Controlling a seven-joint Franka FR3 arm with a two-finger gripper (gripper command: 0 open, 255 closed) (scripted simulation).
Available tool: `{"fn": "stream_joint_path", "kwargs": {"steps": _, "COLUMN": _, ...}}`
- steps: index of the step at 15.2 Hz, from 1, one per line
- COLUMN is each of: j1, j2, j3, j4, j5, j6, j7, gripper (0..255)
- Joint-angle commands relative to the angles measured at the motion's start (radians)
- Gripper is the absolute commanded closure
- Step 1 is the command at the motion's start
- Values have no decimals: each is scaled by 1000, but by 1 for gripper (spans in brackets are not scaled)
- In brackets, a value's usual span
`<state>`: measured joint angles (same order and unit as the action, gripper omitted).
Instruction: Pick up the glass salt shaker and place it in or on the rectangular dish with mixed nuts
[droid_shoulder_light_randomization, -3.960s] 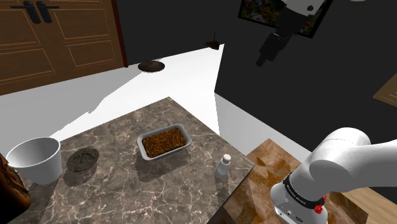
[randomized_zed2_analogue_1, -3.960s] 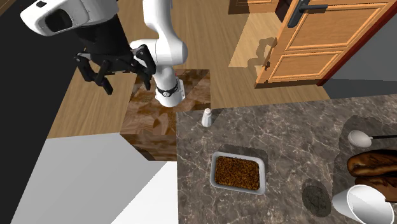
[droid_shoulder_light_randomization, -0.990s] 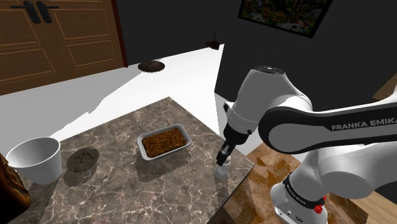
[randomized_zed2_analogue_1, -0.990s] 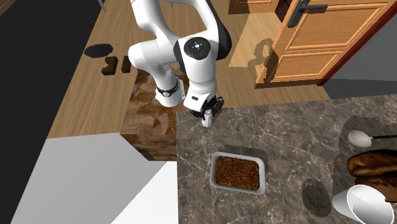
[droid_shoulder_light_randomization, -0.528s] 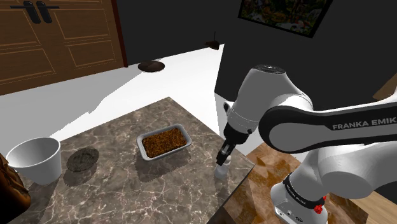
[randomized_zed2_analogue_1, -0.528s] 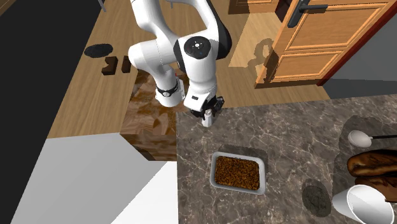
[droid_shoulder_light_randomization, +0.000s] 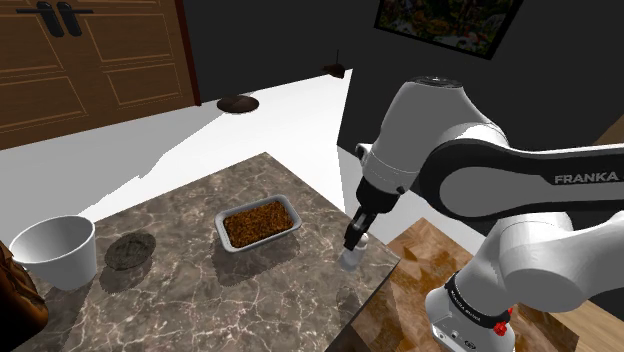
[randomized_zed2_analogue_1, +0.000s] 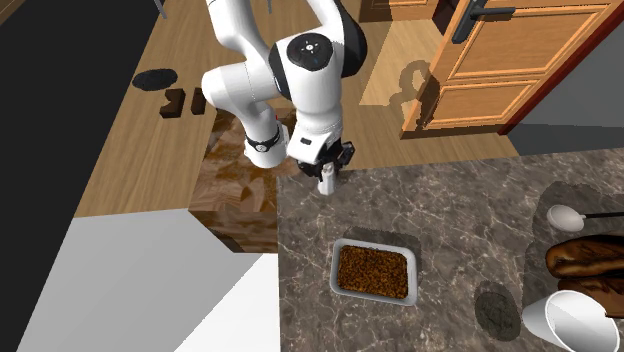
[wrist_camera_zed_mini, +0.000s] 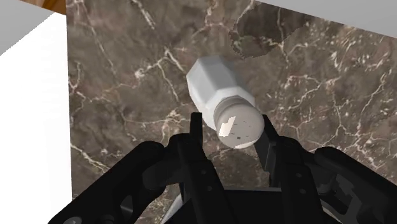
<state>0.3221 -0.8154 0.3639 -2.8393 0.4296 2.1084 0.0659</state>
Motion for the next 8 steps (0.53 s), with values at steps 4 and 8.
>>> {"fn": "stream_joint_path", "kwargs": {"steps": 4, "j1": -9, "j2": -30, "j3": -20, "j4": 52, "j5": -24, "j6": -82, "j7": 11, "gripper": 255}}
{"fn": "stream_joint_path", "kwargs": {"steps": 8, "j1": -16, "j2": -46, "j3": -35, "j4": 97, "j5": -42, "j6": -142, "j7": 19, "gripper": 255}}
